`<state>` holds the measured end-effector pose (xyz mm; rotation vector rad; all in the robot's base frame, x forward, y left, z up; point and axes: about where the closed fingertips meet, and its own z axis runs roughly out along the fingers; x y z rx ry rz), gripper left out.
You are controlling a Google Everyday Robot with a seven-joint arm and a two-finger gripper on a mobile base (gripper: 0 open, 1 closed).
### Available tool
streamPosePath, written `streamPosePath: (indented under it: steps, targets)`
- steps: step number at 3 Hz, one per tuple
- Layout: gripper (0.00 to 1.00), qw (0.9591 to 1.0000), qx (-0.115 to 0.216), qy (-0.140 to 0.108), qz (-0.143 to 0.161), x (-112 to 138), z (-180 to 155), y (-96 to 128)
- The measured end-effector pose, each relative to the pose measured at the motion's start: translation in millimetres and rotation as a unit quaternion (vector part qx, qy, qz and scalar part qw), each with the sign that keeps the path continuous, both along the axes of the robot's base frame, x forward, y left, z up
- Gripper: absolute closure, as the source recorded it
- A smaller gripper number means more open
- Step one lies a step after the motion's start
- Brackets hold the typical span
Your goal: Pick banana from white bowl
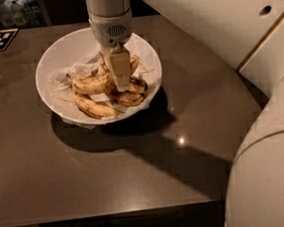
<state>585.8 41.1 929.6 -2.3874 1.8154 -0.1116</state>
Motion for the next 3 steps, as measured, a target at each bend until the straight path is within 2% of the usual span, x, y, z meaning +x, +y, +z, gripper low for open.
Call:
streamPosePath:
  steps: [1, 2, 3]
  targets:
    - [0.45, 0.9997, 0.008, 0.024, -0.002, -1, -14, 8]
    - [0.44, 0.9991, 0.006, 0.041, -0.007, 1, -28, 13]
    - [0.62, 0.9986, 0.006, 0.051, -0.014, 2, -41, 8]
